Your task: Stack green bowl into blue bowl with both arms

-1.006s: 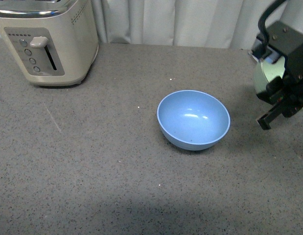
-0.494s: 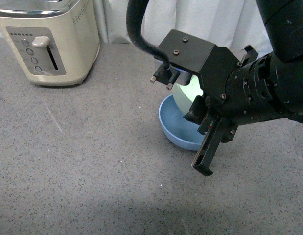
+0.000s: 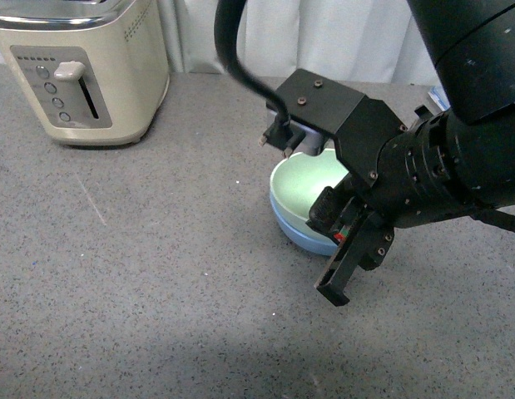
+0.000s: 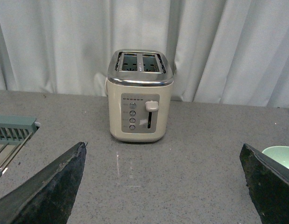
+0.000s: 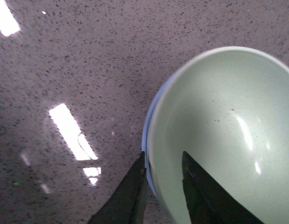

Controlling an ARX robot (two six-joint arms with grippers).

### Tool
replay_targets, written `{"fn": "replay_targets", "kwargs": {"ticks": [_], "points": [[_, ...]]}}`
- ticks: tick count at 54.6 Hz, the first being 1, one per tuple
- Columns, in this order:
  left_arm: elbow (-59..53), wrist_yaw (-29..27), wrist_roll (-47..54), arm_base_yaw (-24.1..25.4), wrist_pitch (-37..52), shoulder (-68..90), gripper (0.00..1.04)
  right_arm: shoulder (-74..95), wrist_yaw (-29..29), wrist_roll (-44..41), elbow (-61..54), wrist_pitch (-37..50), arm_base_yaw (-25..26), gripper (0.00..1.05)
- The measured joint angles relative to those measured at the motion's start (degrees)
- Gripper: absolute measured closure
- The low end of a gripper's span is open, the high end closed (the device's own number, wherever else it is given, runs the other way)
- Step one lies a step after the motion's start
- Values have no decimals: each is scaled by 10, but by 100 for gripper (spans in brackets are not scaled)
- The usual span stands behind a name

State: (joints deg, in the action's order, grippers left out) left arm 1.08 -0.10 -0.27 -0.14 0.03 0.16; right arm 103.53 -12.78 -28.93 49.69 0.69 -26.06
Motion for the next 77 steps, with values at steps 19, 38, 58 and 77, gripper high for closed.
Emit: {"fn": "replay_targets", "kwargs": {"ticks": [19, 38, 58, 77], "points": [[0, 0, 0, 0, 0, 0, 6, -207, -29, 240, -51, 22, 66, 16], [0, 0, 0, 0, 0, 0, 6, -351, 96, 372, -219, 23, 133, 9], [0, 0, 0, 0, 0, 0, 6, -403, 220, 296, -439, 565, 166, 59], [0, 1, 0, 0, 0, 0, 6, -599, 132, 289, -488, 411, 245, 104]]}}
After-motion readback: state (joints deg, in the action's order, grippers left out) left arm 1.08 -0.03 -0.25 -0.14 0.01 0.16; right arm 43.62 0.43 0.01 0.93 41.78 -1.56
